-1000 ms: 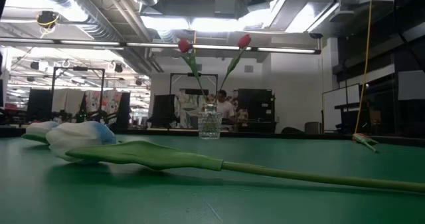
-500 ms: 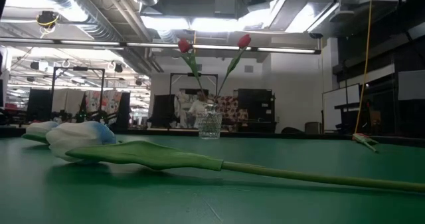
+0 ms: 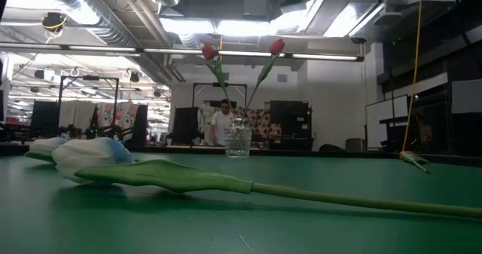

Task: Sort flowers into vase by color
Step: Put the top white flower into the bottom right transparent vase, then put the pink flower into the top transparent vase

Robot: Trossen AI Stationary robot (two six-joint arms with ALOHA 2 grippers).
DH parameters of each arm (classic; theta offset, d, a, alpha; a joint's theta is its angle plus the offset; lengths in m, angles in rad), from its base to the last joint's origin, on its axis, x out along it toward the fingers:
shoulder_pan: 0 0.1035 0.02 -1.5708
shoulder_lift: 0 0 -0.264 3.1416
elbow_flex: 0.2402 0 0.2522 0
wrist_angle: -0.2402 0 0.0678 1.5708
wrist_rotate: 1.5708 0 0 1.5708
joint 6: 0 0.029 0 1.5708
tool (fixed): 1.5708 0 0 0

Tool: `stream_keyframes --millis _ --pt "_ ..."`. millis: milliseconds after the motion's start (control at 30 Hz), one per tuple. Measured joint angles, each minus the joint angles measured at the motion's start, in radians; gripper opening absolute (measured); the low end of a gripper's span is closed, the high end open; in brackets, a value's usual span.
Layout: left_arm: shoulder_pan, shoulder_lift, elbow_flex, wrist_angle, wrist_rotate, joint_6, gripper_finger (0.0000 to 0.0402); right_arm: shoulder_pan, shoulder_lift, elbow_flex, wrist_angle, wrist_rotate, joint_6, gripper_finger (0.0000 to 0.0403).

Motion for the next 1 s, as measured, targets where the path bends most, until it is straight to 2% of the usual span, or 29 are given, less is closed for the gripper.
stream_keyframes --millis 100,367,800,1000 --pt "0.0 0.0 0.0 0.0 0.0 0.0 0.0205 -0.039 0.0 0.0 0.004 -0.049 -0.001 0.0129" --pt "0.0 0.0 0.0 0.0 0.0 0.0 0.0205 -0.038 0.0 0.0 0.063 -0.05 -0.047 0.0197" --pt "0.0 0.0 0.0 -0.005 -0.001 -0.015 0.0205 -0.037 -0.009 0.0 0.074 -0.07 -0.058 0.0221" --pt "0.007 0.0 0.0 -0.048 -0.055 -0.074 0.0205 -0.038 -0.059 0.032 0.067 -0.131 -0.103 0.0221"
